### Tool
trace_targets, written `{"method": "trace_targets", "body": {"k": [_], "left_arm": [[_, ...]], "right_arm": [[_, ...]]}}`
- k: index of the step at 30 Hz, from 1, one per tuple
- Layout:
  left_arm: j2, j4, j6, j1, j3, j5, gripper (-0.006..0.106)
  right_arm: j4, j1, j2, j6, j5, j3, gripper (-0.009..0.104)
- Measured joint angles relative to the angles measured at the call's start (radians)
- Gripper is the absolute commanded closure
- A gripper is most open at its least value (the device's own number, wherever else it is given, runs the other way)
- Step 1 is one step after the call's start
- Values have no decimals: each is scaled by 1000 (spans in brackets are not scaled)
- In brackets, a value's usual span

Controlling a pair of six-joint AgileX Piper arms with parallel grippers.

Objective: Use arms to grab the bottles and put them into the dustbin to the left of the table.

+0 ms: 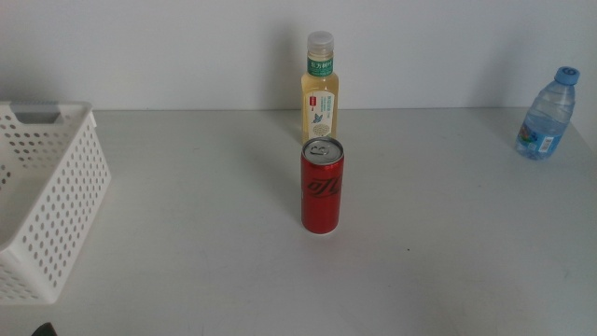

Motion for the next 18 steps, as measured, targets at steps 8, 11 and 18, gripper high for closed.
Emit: {"method": "trace_targets", "body": {"k": [8,11,18], "left_arm": [[0,-27,0,0,0,0,7],[0,-30,0,-2,1,-11,7],[164,-41,17,-150,1,-240,7]], "right_arm": [[0,0,0,0,0,0,20],[0,0,0,0,0,0,20],[0,0,0,0,0,0,20]]}}
